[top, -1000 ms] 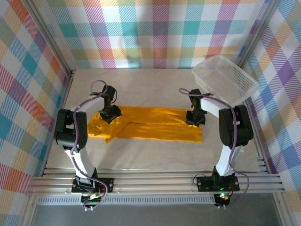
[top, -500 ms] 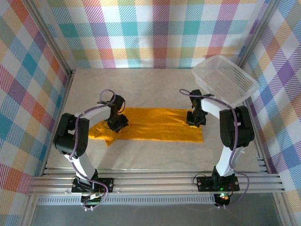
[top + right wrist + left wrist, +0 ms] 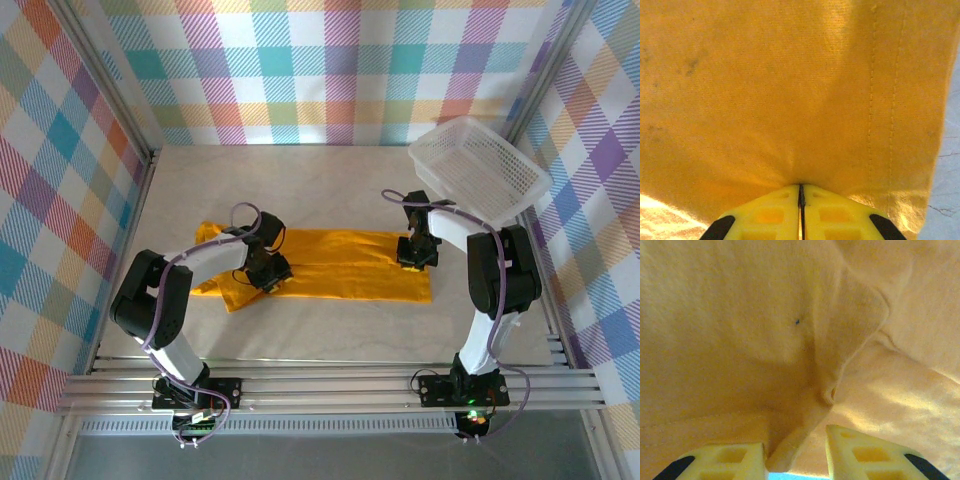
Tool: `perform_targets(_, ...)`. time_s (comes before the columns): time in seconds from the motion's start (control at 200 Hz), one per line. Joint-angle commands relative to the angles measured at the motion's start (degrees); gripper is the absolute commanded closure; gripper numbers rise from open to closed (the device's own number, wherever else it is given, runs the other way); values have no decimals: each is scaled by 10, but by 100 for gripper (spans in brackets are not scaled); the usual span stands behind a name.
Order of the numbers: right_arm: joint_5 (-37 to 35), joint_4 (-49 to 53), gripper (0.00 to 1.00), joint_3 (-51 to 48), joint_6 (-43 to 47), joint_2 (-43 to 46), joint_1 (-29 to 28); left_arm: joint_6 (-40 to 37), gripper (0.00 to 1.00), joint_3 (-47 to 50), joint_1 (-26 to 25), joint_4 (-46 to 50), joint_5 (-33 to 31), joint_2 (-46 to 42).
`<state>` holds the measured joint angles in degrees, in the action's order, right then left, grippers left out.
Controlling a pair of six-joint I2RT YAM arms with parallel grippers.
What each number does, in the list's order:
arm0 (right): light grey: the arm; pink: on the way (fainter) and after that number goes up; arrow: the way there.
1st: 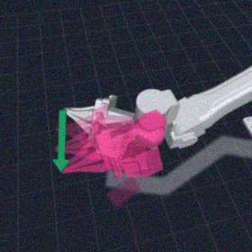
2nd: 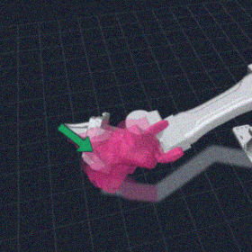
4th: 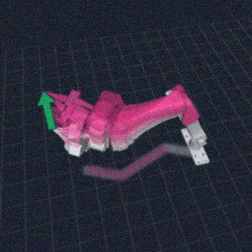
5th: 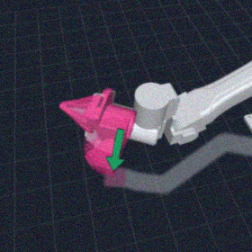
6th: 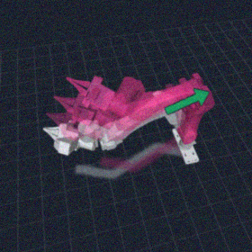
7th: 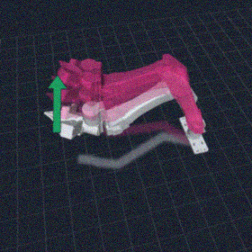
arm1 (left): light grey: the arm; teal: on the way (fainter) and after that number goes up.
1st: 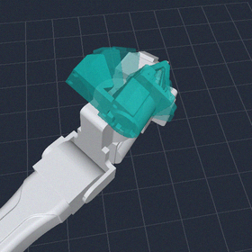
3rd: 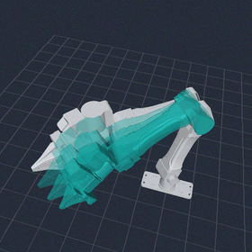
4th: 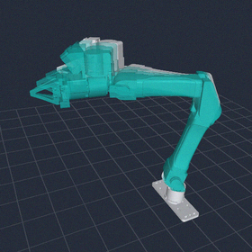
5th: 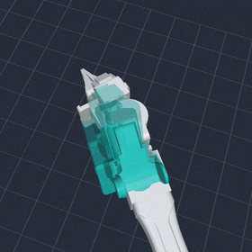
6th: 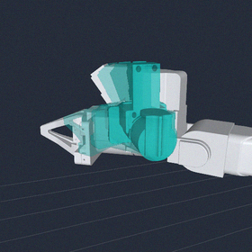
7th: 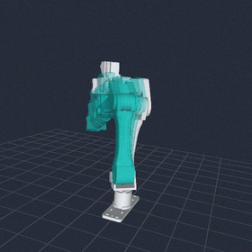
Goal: Fold and stack the t-shirts
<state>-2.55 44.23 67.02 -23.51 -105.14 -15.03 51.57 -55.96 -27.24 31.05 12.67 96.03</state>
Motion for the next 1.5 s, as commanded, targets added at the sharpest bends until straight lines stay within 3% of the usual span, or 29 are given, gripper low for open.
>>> perform_targets(0.0,-6,5,89,-11,-2,24,2,10,65,19,-6,-34,52,-3)
perform_targets(0.18,-7,1,88,-17,-1,39,2,-27,64,20,38,32,45,-74)
perform_targets(0.35,-5,-1,86,-11,6,60,0,-68,70,46,181,93,-3,-162)
perform_targets(0.46,6,-6,81,-5,15,59,0,-104,68,42,262,119,-43,-157)
perform_targets(0.57,18,-13,76,4,22,40,1,-120,64,42,305,80,-49,-135)
perform_targets(0.875,15,11,70,39,14,-15,8,-178,60,28,317,45,-89,-63)
perform_targets(1.145,24,10,69,35,12,-14,8,-188,63,32,317,-24,-74,-45)
perform_targets(1.325,23,13,69,36,11,-11,7,-204,70,23,317,-22,-67,-24)
perform_targets(1.494,23,14,70,36,9,-11,8,-199,85,21,317,-23,-65,-41)
